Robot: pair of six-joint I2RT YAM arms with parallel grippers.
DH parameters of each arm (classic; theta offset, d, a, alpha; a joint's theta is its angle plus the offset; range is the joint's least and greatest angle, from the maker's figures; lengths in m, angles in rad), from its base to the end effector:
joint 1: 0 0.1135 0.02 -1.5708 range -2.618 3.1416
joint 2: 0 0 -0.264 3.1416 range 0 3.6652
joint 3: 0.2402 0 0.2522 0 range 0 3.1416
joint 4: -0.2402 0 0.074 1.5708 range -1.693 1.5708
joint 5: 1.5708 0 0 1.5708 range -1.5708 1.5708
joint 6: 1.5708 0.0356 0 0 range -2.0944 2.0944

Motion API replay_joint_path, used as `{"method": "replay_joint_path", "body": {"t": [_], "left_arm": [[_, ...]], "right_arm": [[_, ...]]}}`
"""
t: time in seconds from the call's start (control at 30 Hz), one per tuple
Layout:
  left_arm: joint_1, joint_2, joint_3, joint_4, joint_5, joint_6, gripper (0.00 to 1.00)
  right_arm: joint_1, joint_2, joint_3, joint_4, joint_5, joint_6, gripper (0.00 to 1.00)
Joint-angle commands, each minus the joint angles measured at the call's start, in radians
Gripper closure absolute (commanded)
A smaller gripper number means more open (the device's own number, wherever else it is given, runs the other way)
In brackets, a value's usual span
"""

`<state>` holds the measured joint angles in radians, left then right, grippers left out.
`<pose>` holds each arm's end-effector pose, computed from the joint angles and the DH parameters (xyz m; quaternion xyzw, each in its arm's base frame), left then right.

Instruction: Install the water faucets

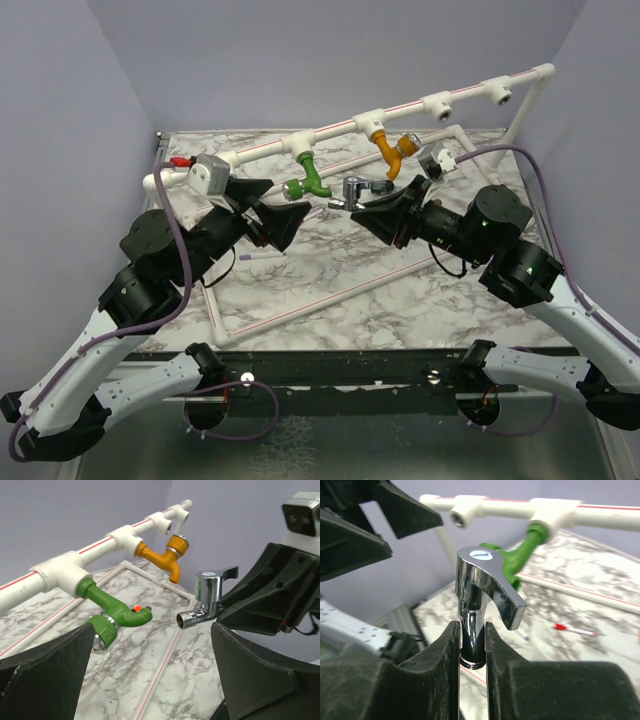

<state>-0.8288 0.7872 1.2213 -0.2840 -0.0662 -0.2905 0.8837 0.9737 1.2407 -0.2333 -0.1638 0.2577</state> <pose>0.0956 -0.1008 0.4744 0.1491 0.6349 -0.3840 0.6536 0.1231 0.1591 0.4580 -0.2693 0.6410 0.4349 0.5722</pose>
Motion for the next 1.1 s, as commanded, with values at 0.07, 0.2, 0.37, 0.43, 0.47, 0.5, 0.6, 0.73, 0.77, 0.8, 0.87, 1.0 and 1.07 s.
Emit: {"method": "replay_joint_path", "body": {"t": [0.07,0.2,0.37,0.43,0.47,0.5,0.6,0.73,0.77,0.8,0.87,1.0,1.07], "left_arm": [[-0.002,0.122,0.122,-0.06,-0.116,0.175,0.02],[-0.001,0.208,0.202,-0.071,-0.158,0.229,0.03],[-0.002,0.315,0.301,-0.082,-0.134,0.246,0.07],[-0.002,0.361,0.345,-0.101,-0.13,0.244,0.08],[-0.002,0.386,0.373,-0.117,-0.131,0.239,0.09],[-0.001,0.412,0.404,-0.136,-0.133,0.236,0.09],[-0.002,0.491,0.493,-0.186,-0.125,0.219,0.1],[-0.001,0.597,0.598,-0.233,-0.055,0.164,0.1],[-0.001,0.622,0.642,-0.253,-0.032,0.137,0.1],[-0.001,0.647,0.672,-0.271,-0.008,0.104,0.1],[0.0,0.691,0.723,-0.3,0.029,0.037,0.11],[-0.001,0.761,0.793,-0.346,0.065,-0.094,0.13],[0.001,0.781,0.807,-0.355,0.066,-0.157,0.14]], "right_arm": [[0.006,-0.028,0.101,-0.217,0.345,-0.189,0.99],[0.006,-0.041,0.153,-0.293,0.494,-0.241,0.99],[0.005,-0.059,0.202,-0.374,0.683,-0.248,0.99],[0.006,-0.071,0.213,-0.39,0.747,-0.248,0.99],[0.006,-0.076,0.221,-0.402,0.786,-0.241,0.99],[0.006,-0.081,0.228,-0.414,0.827,-0.235,0.99],[0.006,-0.099,0.238,-0.428,0.898,-0.226,0.99],[0.006,-0.117,0.231,-0.436,0.945,-0.236,0.99],[0.006,-0.12,0.228,-0.439,0.952,-0.237,0.99],[0.006,-0.123,0.223,-0.439,0.954,-0.238,0.99],[0.006,-0.134,0.211,-0.433,0.951,-0.238,0.99],[0.006,-0.154,0.181,-0.403,0.932,-0.243,0.99],[0.006,-0.156,0.178,-0.396,0.918,-0.243,0.99]]}}
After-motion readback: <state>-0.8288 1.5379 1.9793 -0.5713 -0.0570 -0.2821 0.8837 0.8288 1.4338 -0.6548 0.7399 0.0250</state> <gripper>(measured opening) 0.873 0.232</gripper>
